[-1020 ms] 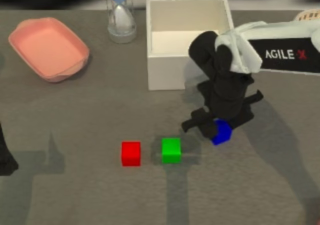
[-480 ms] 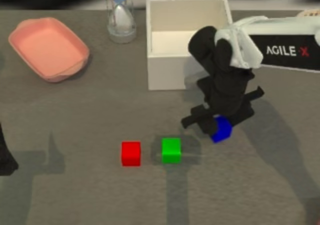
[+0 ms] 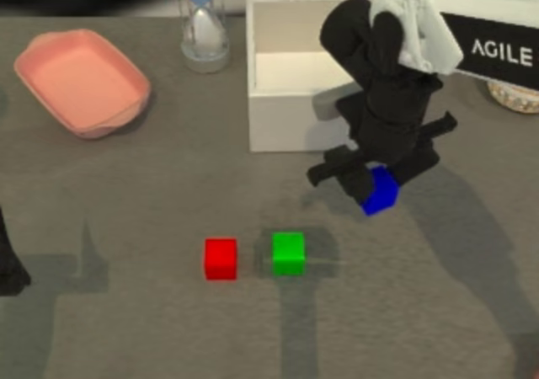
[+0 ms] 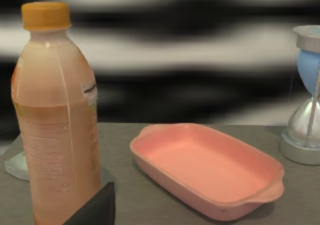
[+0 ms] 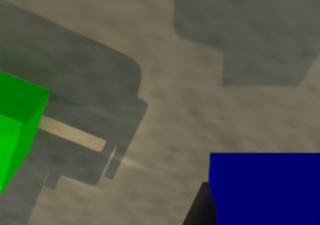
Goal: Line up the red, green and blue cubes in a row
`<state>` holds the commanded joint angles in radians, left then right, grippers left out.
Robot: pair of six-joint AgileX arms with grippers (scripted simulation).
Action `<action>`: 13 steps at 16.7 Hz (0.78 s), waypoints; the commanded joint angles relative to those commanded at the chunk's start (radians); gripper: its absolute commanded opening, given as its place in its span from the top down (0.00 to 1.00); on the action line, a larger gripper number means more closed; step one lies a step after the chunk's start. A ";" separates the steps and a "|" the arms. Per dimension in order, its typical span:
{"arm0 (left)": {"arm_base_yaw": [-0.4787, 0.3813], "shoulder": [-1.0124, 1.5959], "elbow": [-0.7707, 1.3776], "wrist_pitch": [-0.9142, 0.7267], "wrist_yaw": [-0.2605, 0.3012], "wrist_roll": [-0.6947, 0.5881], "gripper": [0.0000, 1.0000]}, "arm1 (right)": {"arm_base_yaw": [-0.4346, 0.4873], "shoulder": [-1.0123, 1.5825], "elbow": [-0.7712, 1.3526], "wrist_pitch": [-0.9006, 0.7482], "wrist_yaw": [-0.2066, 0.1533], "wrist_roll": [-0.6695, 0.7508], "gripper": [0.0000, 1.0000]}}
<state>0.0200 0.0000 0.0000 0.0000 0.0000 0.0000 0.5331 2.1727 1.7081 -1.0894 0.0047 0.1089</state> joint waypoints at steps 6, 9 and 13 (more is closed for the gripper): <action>0.000 0.000 0.000 0.000 0.000 0.000 0.00 | 0.007 -0.023 -0.029 0.004 0.001 0.073 1.00; 0.000 0.000 0.000 0.000 0.000 0.000 0.00 | 0.024 -0.074 -0.084 0.006 0.003 0.208 1.00; 0.000 0.000 0.000 0.000 0.000 0.000 0.00 | 0.052 -0.145 -0.162 0.008 0.005 0.412 1.00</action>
<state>0.0200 0.0000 0.0000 0.0000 0.0000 0.0000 0.5849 2.0276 1.5457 -1.0816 0.0101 0.5213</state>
